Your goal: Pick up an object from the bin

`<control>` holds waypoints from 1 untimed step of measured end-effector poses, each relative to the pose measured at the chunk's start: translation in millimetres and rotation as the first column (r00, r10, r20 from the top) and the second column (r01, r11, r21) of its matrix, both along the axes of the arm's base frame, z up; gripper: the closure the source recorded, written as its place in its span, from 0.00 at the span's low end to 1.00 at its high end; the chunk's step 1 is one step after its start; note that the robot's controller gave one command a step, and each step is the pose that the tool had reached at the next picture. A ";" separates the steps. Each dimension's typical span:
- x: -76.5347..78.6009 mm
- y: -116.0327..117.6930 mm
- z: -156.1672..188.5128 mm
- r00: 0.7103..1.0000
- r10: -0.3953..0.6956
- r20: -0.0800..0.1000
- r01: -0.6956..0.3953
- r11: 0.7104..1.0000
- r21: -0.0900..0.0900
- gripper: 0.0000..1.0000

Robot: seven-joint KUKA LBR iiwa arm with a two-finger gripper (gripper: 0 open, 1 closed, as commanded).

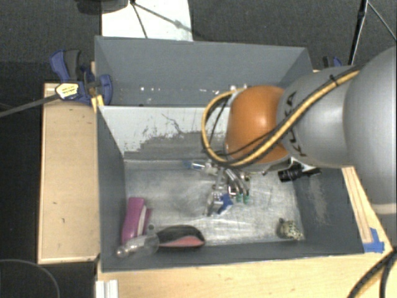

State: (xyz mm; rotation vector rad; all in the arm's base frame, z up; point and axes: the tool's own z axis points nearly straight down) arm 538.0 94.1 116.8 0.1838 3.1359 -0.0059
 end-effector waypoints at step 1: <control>-8.4 -78.6 10.4 1.000 0.009 0.001 -0.009 1.000 0.000 0.00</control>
Offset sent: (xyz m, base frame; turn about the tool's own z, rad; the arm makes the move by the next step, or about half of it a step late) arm -0.0087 -0.0727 0.0097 -0.0179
